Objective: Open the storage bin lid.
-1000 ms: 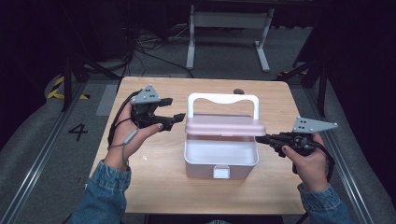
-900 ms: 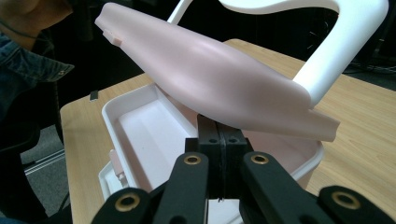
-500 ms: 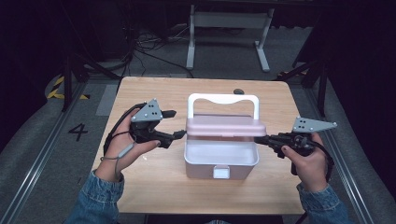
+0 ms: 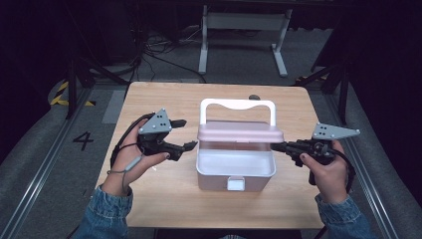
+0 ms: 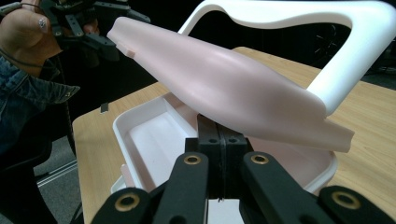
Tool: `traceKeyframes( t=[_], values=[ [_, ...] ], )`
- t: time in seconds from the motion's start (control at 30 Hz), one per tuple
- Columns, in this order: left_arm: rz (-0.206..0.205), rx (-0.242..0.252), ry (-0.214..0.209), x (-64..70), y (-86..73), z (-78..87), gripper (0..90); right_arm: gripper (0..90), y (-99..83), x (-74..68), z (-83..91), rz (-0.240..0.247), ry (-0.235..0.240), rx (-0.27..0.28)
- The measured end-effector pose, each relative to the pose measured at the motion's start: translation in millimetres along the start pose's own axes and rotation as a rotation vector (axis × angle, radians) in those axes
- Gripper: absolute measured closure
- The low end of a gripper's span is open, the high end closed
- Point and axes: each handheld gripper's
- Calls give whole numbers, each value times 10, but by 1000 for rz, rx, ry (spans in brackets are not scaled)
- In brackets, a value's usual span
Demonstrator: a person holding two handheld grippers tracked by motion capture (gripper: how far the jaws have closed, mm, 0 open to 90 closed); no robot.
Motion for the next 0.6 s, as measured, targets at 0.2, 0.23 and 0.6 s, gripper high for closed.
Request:
traceKeyframes(
  t=[0.2, 0.23, 0.6],
  values=[
    [-24, 1, -14, -6, 39, -108, 271, 900, 8, 3, 4, -8, -1, 9],
    [-26, 0, -17, -12, 47, -124, 270, 900, 11, 5, 7, -12, 0, 10],
    [-55, 34, -3, 4, 164, -279, 269, 900, 8, 51, 26, -49, 6, 8]
  ],
)
Point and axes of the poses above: each handheld gripper's, and its own axes: z roughly backward along the jaws, y roughly out of its top, x roughly to its right, and after that the axes turned 13 degrees about -y, right-handed
